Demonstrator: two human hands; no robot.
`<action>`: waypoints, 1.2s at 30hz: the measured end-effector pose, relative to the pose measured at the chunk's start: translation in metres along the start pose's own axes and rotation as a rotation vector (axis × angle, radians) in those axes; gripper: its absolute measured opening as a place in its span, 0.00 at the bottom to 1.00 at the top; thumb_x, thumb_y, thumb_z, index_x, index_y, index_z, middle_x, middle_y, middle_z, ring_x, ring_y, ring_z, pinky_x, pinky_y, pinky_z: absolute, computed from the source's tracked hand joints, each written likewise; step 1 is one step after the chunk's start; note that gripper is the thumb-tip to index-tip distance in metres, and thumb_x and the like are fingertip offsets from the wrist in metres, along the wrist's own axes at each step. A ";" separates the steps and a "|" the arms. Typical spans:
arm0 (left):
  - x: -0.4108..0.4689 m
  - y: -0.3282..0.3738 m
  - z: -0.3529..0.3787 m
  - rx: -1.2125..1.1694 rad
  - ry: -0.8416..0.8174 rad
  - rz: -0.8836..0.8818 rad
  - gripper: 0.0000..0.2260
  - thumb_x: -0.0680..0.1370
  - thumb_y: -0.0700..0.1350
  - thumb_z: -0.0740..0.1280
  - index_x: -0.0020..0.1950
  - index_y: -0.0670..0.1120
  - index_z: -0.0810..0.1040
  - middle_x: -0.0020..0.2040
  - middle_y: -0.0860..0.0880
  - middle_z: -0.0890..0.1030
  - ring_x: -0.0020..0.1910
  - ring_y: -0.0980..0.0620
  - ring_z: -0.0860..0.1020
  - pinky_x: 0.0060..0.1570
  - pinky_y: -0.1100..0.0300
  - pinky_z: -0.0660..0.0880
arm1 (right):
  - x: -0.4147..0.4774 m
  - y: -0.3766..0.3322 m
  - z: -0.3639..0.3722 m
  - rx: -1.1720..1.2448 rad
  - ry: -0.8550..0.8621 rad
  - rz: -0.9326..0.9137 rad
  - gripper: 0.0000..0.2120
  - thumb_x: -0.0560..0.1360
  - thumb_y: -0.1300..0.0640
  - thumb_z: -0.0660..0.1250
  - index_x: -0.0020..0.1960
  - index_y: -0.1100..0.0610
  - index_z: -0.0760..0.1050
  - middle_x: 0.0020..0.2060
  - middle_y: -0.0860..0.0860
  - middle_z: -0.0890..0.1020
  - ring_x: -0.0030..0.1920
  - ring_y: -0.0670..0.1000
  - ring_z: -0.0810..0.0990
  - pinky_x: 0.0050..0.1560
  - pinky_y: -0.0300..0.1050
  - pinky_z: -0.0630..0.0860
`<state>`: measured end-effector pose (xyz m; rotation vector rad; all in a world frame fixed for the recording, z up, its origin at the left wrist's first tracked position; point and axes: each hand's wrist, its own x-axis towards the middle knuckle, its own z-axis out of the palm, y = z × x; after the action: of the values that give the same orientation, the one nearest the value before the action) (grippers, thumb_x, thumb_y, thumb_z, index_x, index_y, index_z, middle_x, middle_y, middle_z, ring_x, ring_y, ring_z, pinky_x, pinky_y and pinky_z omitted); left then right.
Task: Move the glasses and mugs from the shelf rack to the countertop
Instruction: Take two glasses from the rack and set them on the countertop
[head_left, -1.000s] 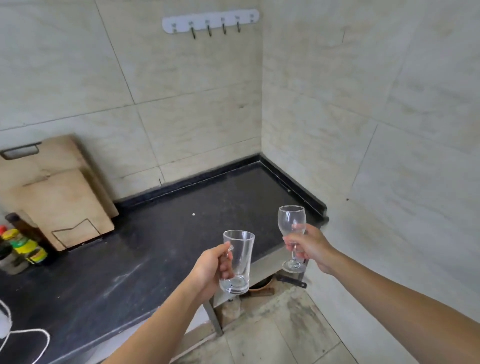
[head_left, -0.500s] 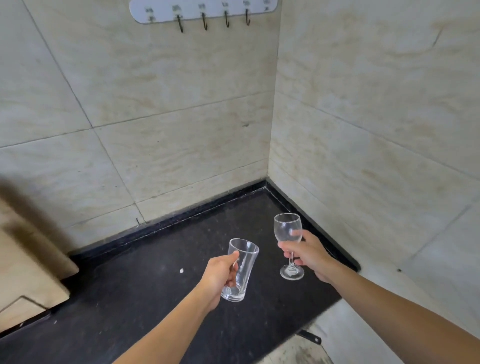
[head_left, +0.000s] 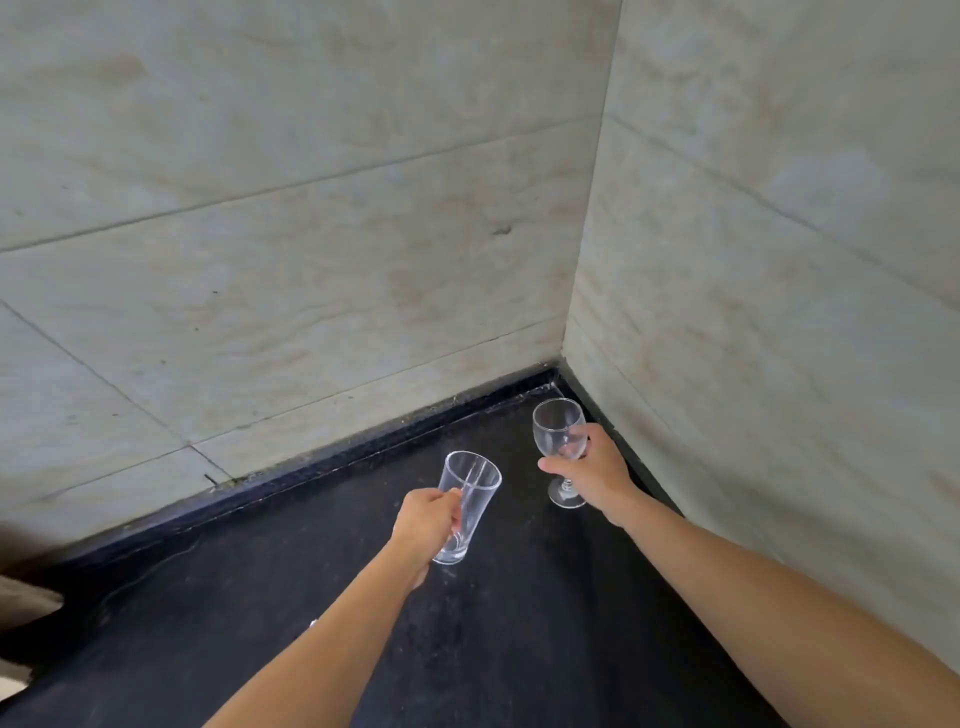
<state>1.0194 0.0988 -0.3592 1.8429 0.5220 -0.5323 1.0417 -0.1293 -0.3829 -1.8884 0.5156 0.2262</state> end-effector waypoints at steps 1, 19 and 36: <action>0.013 0.004 0.002 -0.016 0.011 -0.008 0.14 0.78 0.42 0.63 0.32 0.42 0.75 0.31 0.45 0.76 0.32 0.49 0.73 0.40 0.56 0.71 | 0.017 -0.001 0.004 -0.001 -0.004 -0.001 0.31 0.64 0.52 0.79 0.62 0.51 0.68 0.55 0.50 0.76 0.53 0.51 0.78 0.50 0.46 0.74; 0.090 0.016 0.036 -0.238 -0.055 0.032 0.10 0.72 0.46 0.62 0.41 0.39 0.77 0.43 0.42 0.77 0.45 0.46 0.73 0.53 0.50 0.72 | 0.118 0.001 0.036 -0.124 -0.026 -0.124 0.36 0.63 0.58 0.79 0.67 0.55 0.67 0.54 0.50 0.77 0.53 0.51 0.78 0.50 0.43 0.74; -0.009 -0.038 -0.036 0.436 0.120 0.024 0.09 0.77 0.46 0.61 0.53 0.45 0.77 0.53 0.45 0.81 0.46 0.45 0.78 0.45 0.56 0.75 | -0.010 -0.018 0.062 -0.804 -0.433 -0.301 0.17 0.76 0.50 0.65 0.63 0.53 0.75 0.54 0.51 0.83 0.54 0.55 0.80 0.54 0.49 0.76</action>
<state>0.9941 0.1433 -0.3713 2.3048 0.4895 -0.5519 1.0465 -0.0642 -0.3868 -2.5544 -0.2033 0.6984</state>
